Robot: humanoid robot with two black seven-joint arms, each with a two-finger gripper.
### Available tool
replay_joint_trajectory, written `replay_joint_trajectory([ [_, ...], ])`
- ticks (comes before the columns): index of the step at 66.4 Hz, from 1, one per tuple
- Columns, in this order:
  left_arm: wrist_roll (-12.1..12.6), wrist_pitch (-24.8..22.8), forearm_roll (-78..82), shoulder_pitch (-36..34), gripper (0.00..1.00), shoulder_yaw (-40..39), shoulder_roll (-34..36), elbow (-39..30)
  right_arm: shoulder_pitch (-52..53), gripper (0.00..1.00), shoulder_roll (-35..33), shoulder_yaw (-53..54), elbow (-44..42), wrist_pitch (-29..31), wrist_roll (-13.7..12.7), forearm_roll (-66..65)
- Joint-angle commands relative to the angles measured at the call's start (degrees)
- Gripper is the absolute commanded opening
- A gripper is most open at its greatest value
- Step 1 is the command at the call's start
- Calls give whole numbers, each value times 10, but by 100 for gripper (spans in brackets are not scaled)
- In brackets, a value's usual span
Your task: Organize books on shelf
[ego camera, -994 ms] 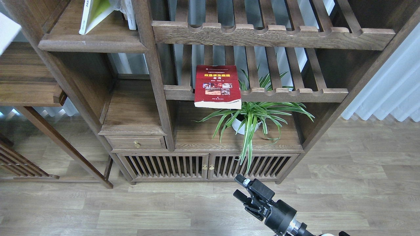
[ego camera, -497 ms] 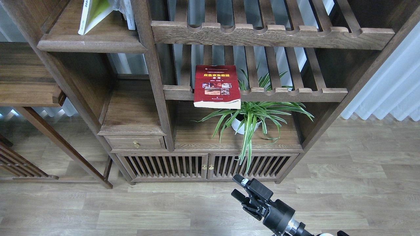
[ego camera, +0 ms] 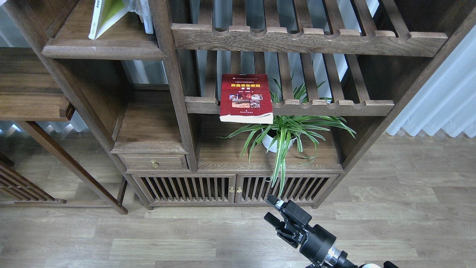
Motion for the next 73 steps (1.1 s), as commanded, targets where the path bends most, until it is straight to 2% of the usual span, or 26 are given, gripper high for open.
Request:
replay_joint_trajectory([
  [1,0,0,32,-21,5,-1,-32,32,0,99,2,-2,0,0,0,0],
  [20,-3,0,94,-67,5,-1,-134,118,0,99,8,-3,0,0,0,1],
  [37,-6,0,122,-89,5,-1,-201,154,0,99,8,-5,0,0,0,1],
  [50,-7,0,145,-100,5,-1,-225,161,0,99,8,-7,2,0,0,0],
  [57,-11,0,211,-129,5,-2,-259,185,0,99,16,-9,3,0,-1,0],
  [63,-27,0,275,-158,5,-1,-271,215,-1,99,20,-9,7,0,-1,-1],
  [71,-85,0,340,-173,5,1,-301,247,-8,99,20,-8,17,0,-1,-1],
  [73,-91,0,342,-174,5,1,-304,251,-8,99,21,-8,17,0,-1,-1],
])
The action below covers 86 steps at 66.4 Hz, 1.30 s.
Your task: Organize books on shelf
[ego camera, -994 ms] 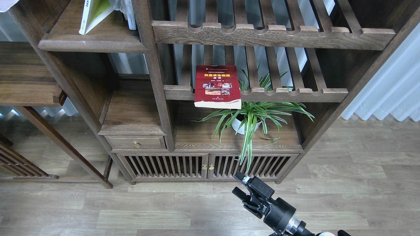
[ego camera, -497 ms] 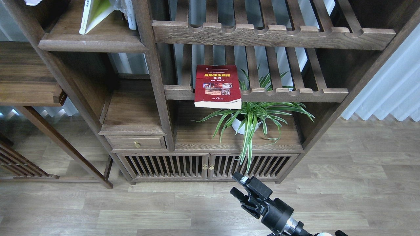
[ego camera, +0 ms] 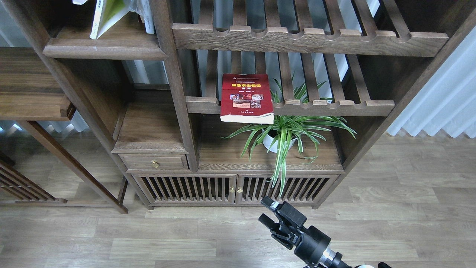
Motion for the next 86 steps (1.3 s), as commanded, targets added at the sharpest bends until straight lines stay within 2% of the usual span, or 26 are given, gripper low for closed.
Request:
replay_joint_trajectory([
  [1,-50,0,45,-10,5,5,-33,34,-4,99,1,1,5,0,0,0],
  [6,-64,0,46,-8,5,10,-43,44,-5,99,1,2,5,0,0,0],
  [14,-103,0,47,-5,5,21,-63,57,-6,99,1,3,5,0,1,1],
  [17,-123,0,46,-5,5,26,-72,69,-7,99,1,4,5,0,0,1],
  [18,-137,0,47,-8,5,29,-78,78,-7,99,1,4,5,0,0,1],
  [28,-198,0,45,-27,5,64,-120,155,-7,99,1,4,5,0,0,1],
  [41,-197,0,24,-29,5,76,-141,195,-7,99,0,4,5,0,0,0],
  [48,-186,0,3,-29,5,78,-155,215,-7,99,0,4,5,0,0,0],
  [56,-160,0,-11,-31,5,80,-173,245,-7,99,0,3,5,0,0,0],
  [69,-148,0,-29,-29,5,86,-186,261,-7,99,0,1,6,0,0,0],
  [74,-136,0,-31,-28,7,89,-186,261,-7,99,-1,2,6,0,0,0],
  [77,-132,0,-33,-26,14,89,-186,260,-7,99,-1,2,6,0,0,0],
  [78,-132,0,-33,-25,27,89,-186,260,-7,99,-1,2,6,0,0,0],
  [84,-138,0,-33,-23,49,95,-187,260,-7,99,-1,2,6,0,0,0],
  [86,-142,0,-33,-23,61,100,-187,260,-7,99,-1,2,6,0,0,0],
])
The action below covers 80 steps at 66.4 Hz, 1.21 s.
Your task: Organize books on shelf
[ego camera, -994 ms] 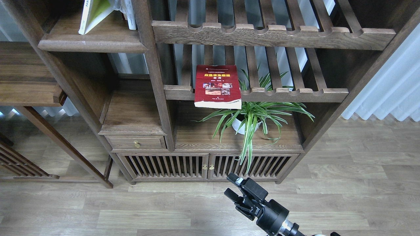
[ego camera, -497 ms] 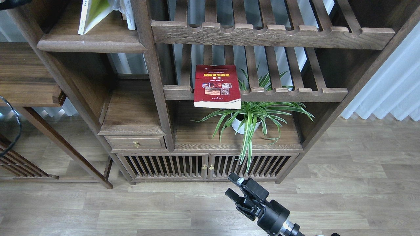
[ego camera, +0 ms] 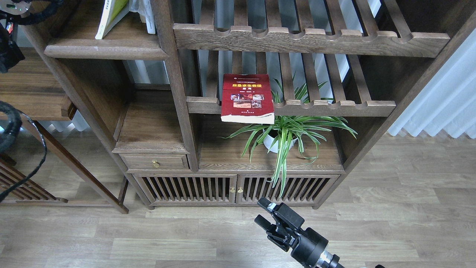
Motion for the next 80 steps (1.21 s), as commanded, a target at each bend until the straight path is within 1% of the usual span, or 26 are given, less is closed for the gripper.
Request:
replay_joint_trajectory([
  [1,-11,0,0,2,63,12,-1,-1,0,99,0,1,0,0,0,0],
  [2,-12,0,0,2,66,15,-1,-1,0,99,0,1,0,0,0,1],
  [4,-17,0,0,2,66,17,-1,-2,0,99,0,1,0,0,0,0],
  [9,-39,0,-3,2,68,16,-1,-2,0,99,0,1,0,0,0,0],
  [12,-62,0,-3,1,76,17,-1,-3,0,99,1,2,0,0,0,0],
  [13,-65,0,-3,1,77,17,-1,-3,0,99,1,3,-1,0,0,0],
  [15,-76,0,-3,1,86,17,-1,-3,1,99,2,4,-1,0,0,-1],
  [18,-85,0,-3,3,95,17,-1,-7,2,99,2,4,-1,0,0,0],
  [28,-102,0,-29,5,99,10,3,-11,2,99,2,4,-1,0,0,0],
  [33,-102,0,-71,7,99,10,2,-14,3,99,2,4,-1,0,0,0],
  [40,-102,0,-136,11,100,10,6,-46,2,99,2,5,-1,0,0,0],
  [41,-103,0,-160,26,100,9,16,-77,2,99,2,7,-1,0,1,1],
  [43,-102,0,-167,32,100,9,22,-88,3,99,2,8,-1,0,1,2],
  [45,-99,0,-183,51,100,8,43,-128,4,99,4,9,1,0,6,3],
  [47,-98,0,-187,59,100,8,55,-146,5,98,4,9,2,0,11,4],
  [50,-97,0,-189,82,100,7,95,-202,5,98,2,9,11,0,31,4],
  [51,-96,0,-188,93,100,7,118,-228,4,98,2,10,17,0,42,4],
  [53,-95,0,-189,101,100,6,135,-250,4,98,1,10,21,0,51,4],
  [54,-95,0,-189,113,100,5,162,-280,4,98,-1,12,27,0,65,4],
  [59,-95,0,-195,142,100,0,216,-351,6,98,-1,13,31,0,87,5],
  [64,-99,0,-206,169,100,-16,262,-419,11,98,2,12,31,0,91,5],
  [68,-99,0,-239,213,100,-40,298,-493,18,98,5,10,37,0,91,5],
  [72,-103,0,-271,264,100,-67,319,-564,20,98,13,6,48,0,91,5],
  [75,-105,0,-280,289,100,-82,325,-593,20,98,18,6,52,0,91,5],
  [76,-107,0,-285,312,100,-98,329,-614,20,98,23,6,54,0,91,5],
  [80,-110,0,-288,365,100,-140,332,-653,21,98,36,6,54,0,91,4],
])
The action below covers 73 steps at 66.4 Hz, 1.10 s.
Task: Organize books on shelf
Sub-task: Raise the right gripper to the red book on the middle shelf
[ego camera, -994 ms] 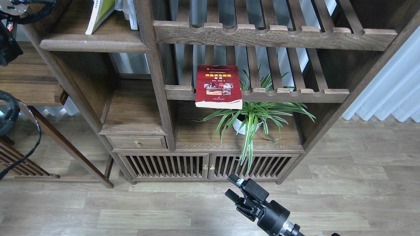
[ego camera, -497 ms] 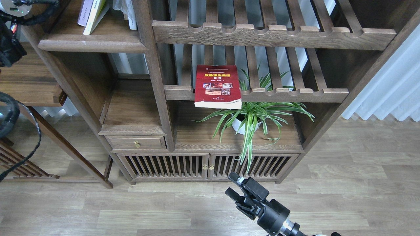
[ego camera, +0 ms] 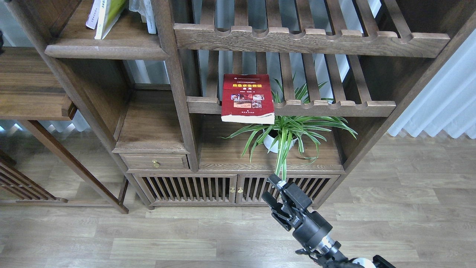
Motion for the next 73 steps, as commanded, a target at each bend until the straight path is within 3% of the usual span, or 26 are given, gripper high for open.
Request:
replay_joint_trajectory([
  [1,-6,0,-19,111,100,-79,17,-98,4,98,23,-1,6,0,0,-2],
  [10,-3,0,-19,252,100,-156,45,-176,22,99,30,-6,2,0,1,-9],
  [11,-1,0,-18,331,100,-182,59,-197,27,99,38,-7,-9,0,2,-10],
  [21,19,0,22,515,100,-235,50,-200,52,99,90,-2,-60,0,3,-11],
  [32,53,0,70,651,100,-282,-8,-176,88,99,91,-7,-108,0,17,-13],
  [45,55,0,70,680,100,-304,-25,-106,111,99,91,-15,-135,0,27,-37],
  [54,52,0,70,685,100,-308,-25,-97,172,99,91,-52,-164,0,43,-41],
  [67,52,0,70,693,100,-316,-28,-89,251,99,91,-57,-219,0,44,-38],
  [73,52,0,70,692,100,-322,-28,-79,262,99,91,-57,-219,-48,45,-34],
])
